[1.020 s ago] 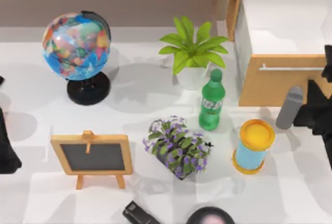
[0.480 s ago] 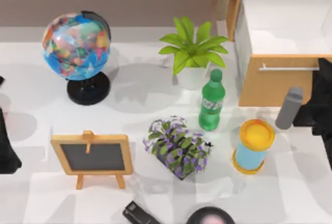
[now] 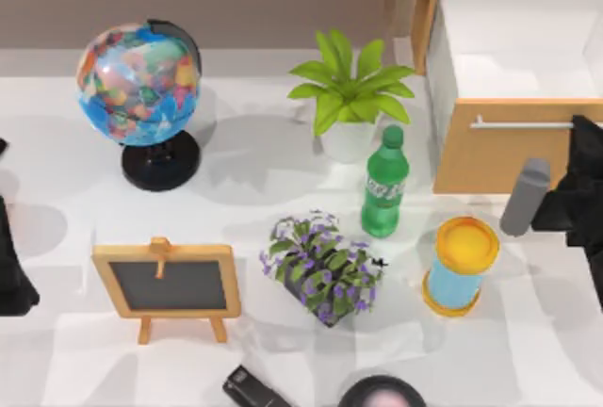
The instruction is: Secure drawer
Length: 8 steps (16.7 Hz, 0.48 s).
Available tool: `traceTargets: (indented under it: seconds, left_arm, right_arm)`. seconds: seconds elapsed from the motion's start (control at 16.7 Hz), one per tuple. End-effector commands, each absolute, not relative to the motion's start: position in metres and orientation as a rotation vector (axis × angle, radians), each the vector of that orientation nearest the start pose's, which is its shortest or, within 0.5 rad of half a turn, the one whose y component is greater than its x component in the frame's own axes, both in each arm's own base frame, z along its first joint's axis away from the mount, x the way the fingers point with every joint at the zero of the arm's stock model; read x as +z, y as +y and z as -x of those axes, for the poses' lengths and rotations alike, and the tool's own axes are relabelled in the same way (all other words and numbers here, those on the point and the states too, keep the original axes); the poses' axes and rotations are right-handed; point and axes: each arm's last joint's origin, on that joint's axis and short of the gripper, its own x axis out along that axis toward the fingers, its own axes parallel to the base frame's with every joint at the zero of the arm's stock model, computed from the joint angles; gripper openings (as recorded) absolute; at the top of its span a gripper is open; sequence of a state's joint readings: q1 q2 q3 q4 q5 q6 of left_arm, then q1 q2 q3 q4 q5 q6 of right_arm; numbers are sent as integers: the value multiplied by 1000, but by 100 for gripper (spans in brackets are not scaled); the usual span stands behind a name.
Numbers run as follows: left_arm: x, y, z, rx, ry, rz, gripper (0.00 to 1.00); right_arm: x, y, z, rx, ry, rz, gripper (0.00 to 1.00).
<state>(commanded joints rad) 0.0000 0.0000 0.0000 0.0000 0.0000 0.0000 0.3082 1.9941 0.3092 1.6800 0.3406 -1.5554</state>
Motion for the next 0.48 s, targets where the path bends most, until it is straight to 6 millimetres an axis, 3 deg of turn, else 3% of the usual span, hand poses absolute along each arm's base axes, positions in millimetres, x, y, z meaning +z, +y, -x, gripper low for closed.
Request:
traceTargets:
  seconds: [0.24,0.48]
  left_arm:
    - [160,-1,-106,0,0,0,100]
    - [160,-1,-106,0,0,0,100]
  right_arm:
    - [88,71,-253,-5,13,1567,0]
    - [91,65,-282,-45,-18,1493,0]
